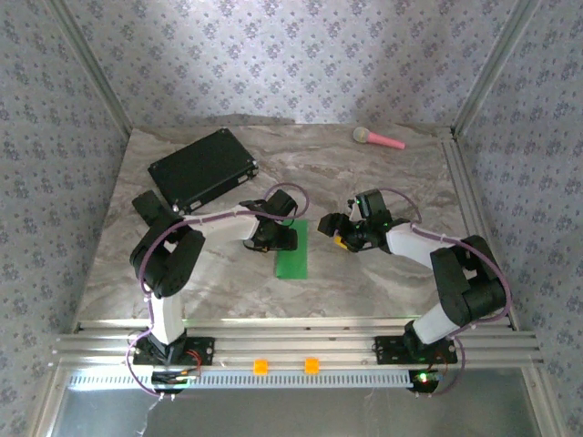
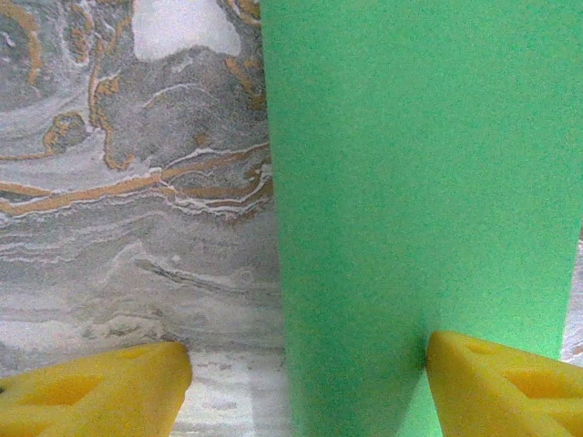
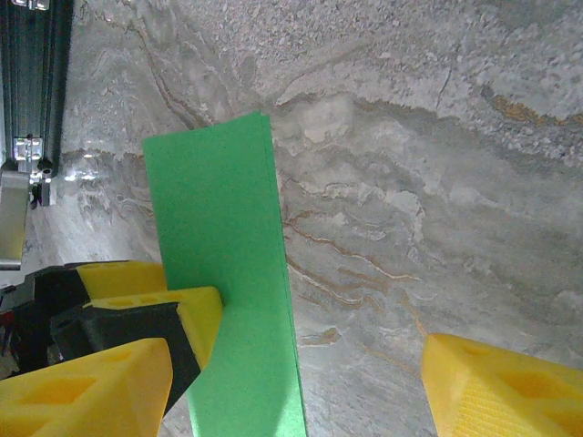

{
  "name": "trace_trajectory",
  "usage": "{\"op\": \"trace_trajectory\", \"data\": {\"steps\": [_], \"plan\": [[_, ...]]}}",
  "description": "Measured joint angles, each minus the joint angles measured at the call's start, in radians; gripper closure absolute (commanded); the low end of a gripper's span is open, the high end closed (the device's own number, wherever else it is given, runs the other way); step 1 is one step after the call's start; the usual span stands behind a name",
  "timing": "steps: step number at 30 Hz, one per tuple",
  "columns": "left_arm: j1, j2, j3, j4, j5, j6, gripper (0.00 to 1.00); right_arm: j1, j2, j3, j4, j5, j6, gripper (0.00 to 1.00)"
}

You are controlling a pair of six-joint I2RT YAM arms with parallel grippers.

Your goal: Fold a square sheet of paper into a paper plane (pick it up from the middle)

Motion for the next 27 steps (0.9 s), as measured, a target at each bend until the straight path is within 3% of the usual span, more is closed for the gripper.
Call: {"op": "trace_trajectory", "data": {"steps": [27], "plan": [[0.003,0.013,0.016,-0.023,0.013,0.068,0.29,0.010,0.026,0.000,0.000,0.000,0.000,0.25]]}}
